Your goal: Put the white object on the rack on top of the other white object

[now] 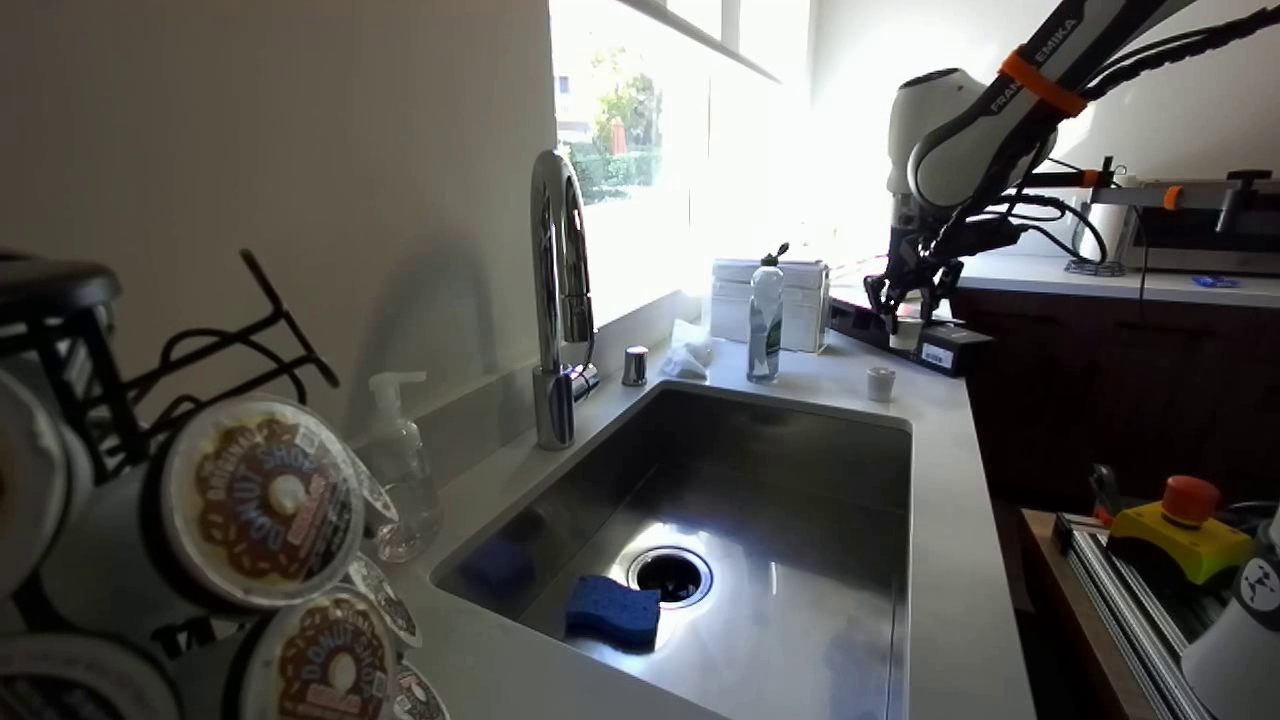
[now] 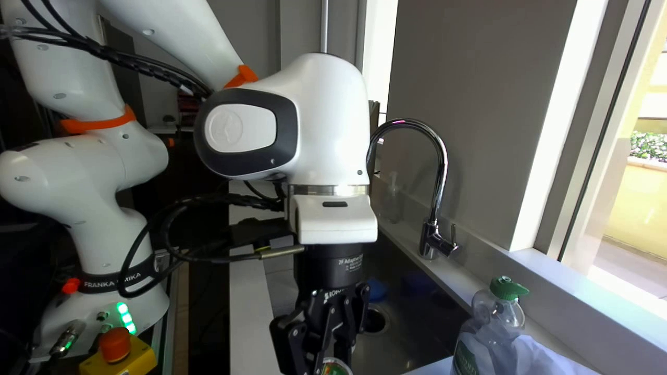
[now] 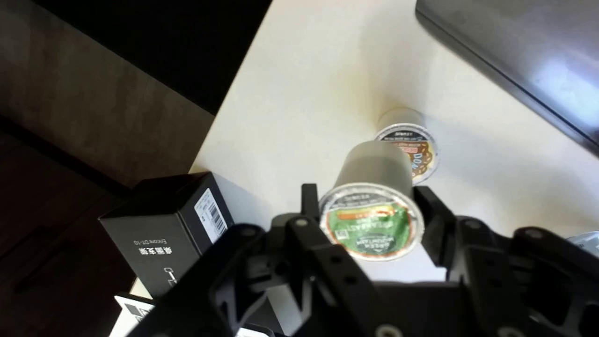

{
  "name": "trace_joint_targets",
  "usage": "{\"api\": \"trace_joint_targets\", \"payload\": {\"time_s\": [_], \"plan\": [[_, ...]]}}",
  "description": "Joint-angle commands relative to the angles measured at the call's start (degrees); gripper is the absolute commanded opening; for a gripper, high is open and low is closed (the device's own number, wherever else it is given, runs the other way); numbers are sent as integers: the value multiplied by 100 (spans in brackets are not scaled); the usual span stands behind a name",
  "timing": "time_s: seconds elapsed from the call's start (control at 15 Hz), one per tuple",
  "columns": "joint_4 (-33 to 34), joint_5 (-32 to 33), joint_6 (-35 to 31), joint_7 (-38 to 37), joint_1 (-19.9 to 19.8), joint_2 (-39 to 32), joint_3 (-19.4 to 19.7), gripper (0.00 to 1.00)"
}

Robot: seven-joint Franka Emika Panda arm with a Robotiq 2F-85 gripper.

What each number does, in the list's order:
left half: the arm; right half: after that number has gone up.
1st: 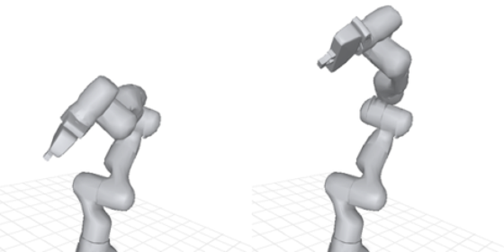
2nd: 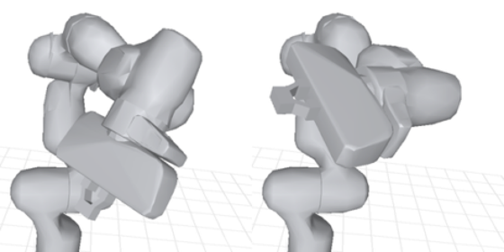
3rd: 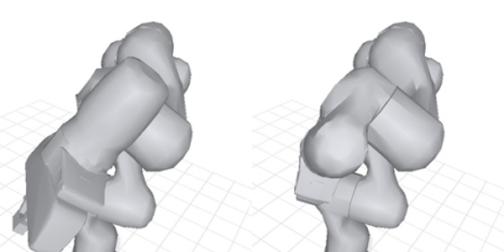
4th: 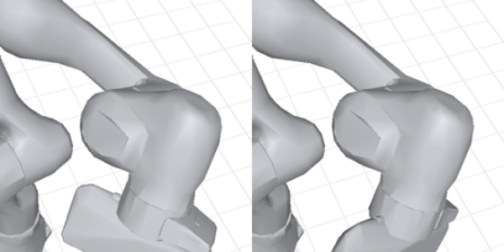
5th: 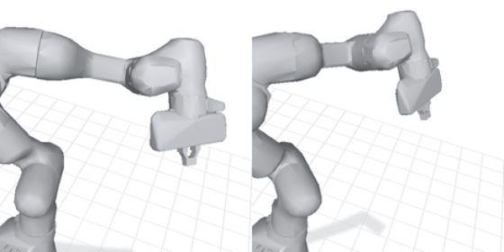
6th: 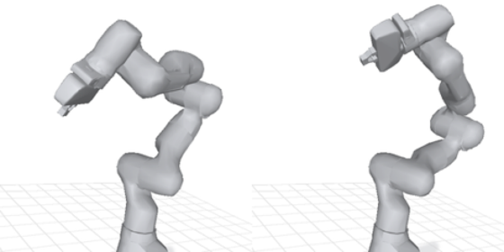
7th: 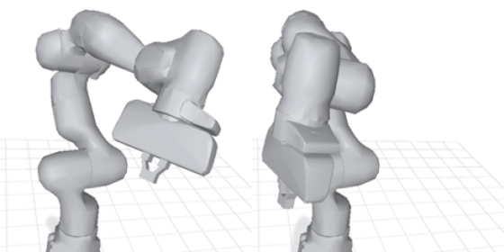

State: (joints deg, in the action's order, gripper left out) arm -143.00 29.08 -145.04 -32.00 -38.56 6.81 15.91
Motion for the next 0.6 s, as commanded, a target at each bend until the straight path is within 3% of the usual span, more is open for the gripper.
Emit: {"api": "trace_joint_targets", "payload": {"time_s": [0.0,0.53], "plan": [[-58,242,-379,-288,123,-202,129,27],[-42,370,-685,-425,333,-456,280,27]]}}
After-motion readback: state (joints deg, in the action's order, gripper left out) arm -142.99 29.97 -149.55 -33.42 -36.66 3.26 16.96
